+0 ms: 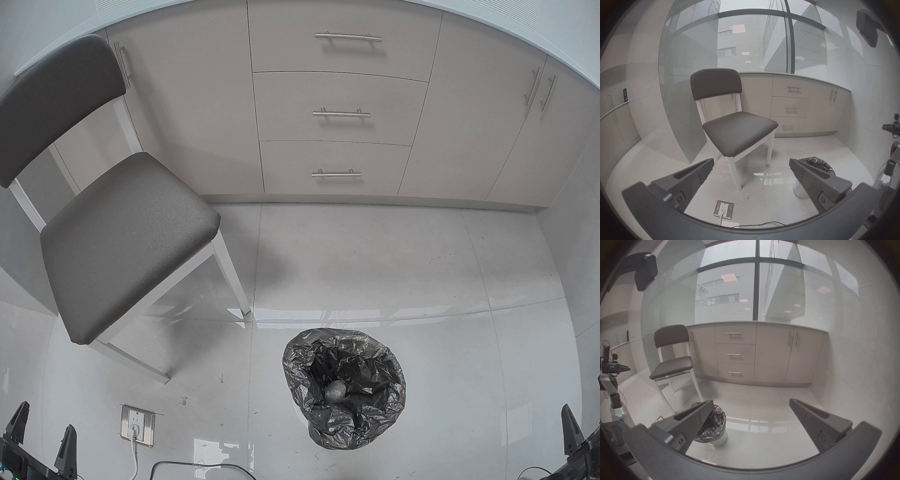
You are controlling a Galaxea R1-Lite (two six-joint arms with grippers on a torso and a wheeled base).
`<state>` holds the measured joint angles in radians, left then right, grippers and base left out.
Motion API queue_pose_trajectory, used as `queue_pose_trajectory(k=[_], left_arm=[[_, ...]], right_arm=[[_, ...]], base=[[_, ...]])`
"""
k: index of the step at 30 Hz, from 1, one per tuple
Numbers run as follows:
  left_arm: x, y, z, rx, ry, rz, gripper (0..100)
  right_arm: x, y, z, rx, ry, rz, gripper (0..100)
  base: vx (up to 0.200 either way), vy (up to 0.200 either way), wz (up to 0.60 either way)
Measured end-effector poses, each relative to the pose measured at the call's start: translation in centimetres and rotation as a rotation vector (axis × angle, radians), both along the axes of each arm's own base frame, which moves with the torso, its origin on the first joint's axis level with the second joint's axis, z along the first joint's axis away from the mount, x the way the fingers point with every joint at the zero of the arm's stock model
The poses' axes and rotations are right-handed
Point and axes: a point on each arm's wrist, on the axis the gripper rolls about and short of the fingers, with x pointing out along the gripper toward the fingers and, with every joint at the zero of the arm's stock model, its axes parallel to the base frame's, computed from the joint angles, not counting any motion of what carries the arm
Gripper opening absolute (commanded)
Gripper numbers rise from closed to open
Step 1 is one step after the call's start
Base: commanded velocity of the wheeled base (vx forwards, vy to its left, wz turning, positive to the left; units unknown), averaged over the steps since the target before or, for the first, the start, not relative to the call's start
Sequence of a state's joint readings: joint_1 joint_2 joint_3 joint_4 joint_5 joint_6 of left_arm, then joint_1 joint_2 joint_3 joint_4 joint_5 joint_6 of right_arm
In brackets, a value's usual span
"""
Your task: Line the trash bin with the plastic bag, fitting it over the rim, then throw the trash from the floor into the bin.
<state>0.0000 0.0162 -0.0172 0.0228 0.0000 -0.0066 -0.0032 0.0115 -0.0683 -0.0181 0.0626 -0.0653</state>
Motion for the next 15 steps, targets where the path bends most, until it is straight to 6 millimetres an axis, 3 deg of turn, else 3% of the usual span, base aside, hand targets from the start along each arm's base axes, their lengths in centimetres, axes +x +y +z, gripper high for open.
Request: queue_pose_trajectory(k=[7, 15], left_arm=[[0.0, 0.0, 0.0, 0.0, -0.001, 0.0, 100], [0.0, 0.0, 0.0, 0.001, -0.001, 0.0, 100]], right_arm=[[0.4, -0.2, -1.4, 0.062, 0.059, -0.063, 100], [0.4, -0.2, -1.5, 0.06, 0.069, -0.064, 100]], base=[[0.0, 0.0, 0.0], [0.0, 0.0, 0.0]])
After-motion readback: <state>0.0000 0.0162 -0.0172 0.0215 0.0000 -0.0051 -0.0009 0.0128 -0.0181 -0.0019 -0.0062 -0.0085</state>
